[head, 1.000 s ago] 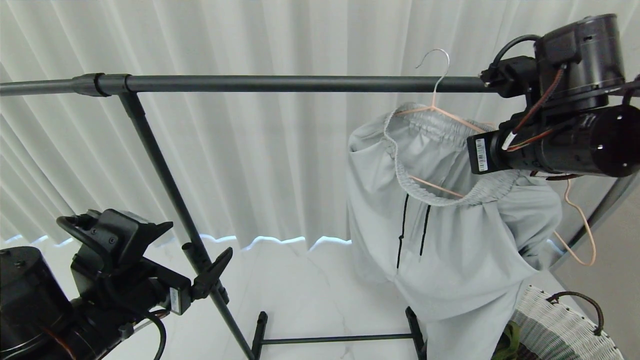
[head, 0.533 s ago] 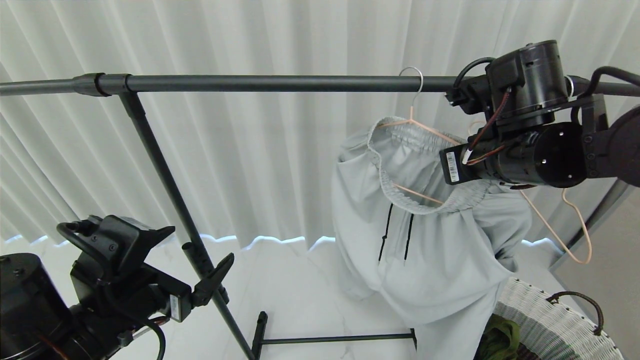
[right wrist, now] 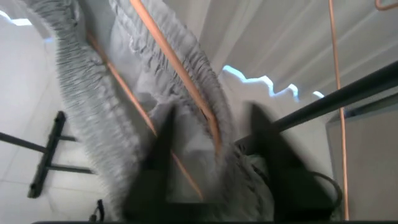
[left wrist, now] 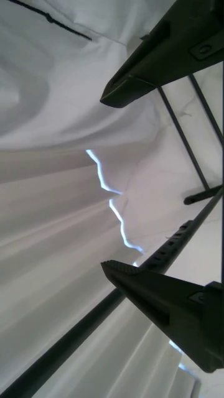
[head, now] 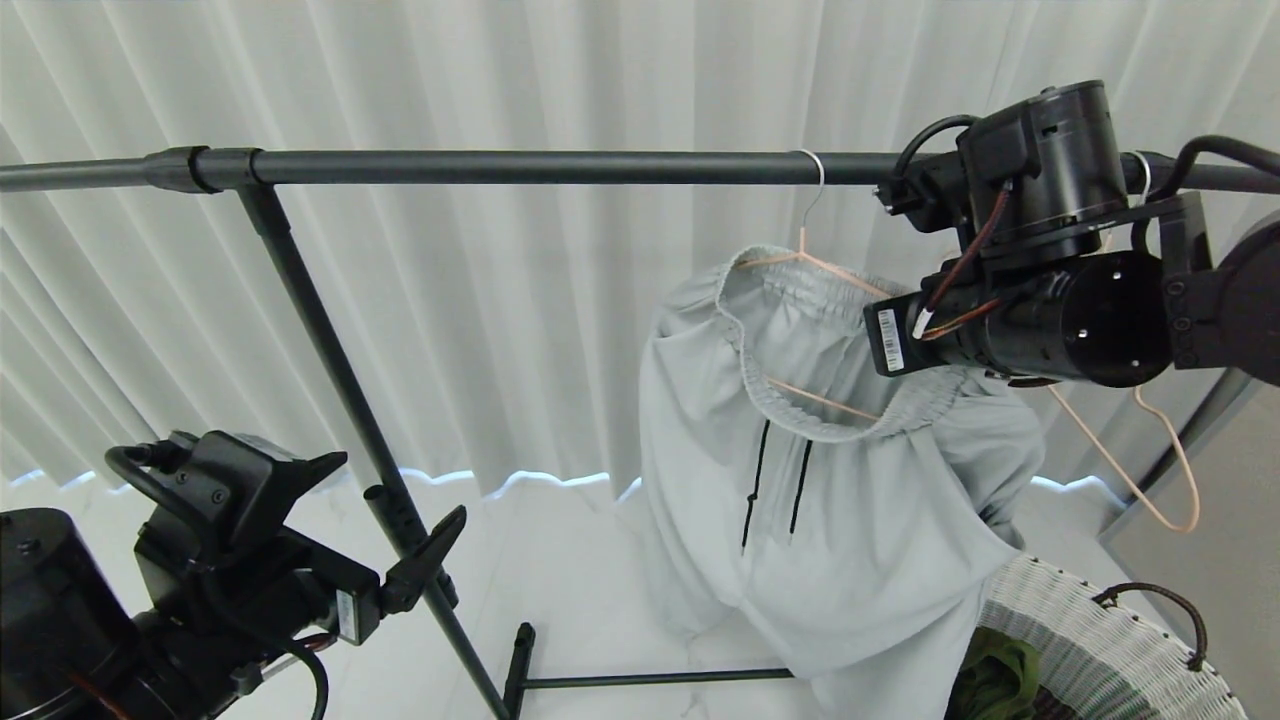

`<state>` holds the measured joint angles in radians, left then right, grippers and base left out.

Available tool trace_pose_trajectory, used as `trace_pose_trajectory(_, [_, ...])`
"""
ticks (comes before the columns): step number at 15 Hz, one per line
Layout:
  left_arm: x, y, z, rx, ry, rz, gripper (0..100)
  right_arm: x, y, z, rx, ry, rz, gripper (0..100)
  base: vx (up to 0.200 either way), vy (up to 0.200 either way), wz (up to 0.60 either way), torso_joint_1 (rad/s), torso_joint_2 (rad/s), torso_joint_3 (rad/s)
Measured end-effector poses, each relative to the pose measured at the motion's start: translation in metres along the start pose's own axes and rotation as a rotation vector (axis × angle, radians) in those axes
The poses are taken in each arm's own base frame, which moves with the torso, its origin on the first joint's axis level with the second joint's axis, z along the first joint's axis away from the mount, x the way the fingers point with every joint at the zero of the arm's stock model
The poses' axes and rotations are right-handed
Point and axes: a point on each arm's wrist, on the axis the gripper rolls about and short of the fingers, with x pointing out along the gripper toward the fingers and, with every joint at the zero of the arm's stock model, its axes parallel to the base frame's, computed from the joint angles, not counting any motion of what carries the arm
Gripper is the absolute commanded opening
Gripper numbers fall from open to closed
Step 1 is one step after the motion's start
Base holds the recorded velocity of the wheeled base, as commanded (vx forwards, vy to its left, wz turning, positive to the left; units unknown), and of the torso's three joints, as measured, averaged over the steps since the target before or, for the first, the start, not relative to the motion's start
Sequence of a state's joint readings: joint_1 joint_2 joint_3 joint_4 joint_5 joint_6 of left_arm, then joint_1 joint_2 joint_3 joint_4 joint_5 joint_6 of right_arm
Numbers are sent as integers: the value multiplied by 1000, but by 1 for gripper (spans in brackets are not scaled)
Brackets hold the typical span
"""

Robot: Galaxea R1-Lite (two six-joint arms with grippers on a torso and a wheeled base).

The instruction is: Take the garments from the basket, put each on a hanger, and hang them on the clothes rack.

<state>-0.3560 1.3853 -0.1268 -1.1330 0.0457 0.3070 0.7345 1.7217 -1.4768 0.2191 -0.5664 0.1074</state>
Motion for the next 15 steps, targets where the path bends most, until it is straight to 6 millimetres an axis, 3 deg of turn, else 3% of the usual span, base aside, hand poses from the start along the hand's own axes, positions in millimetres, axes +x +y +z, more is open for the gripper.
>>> trace_pose_trajectory(3, [-4, -1, -4, 1, 14, 3, 100, -15, 0, 3, 45, -22, 26, 100, 0, 0, 0, 0, 0, 0])
trace_pose_trajectory(7, [-9, 1, -4, -8, 28, 70, 100, -57, -13, 3, 34, -51, 71, 100, 0, 0, 0, 0, 0, 0])
trace_pose_trajectory(12, [-12, -1, -10, -46, 91, 51, 100, -104, -61, -27, -72, 24, -1, 100, 0, 0, 0, 0, 0, 0])
trace_pose_trajectory(15, [-19, -6, -30, -172, 278, 24, 100, -127, -93, -49, -123, 50, -75, 100, 0, 0, 0, 0, 0, 0])
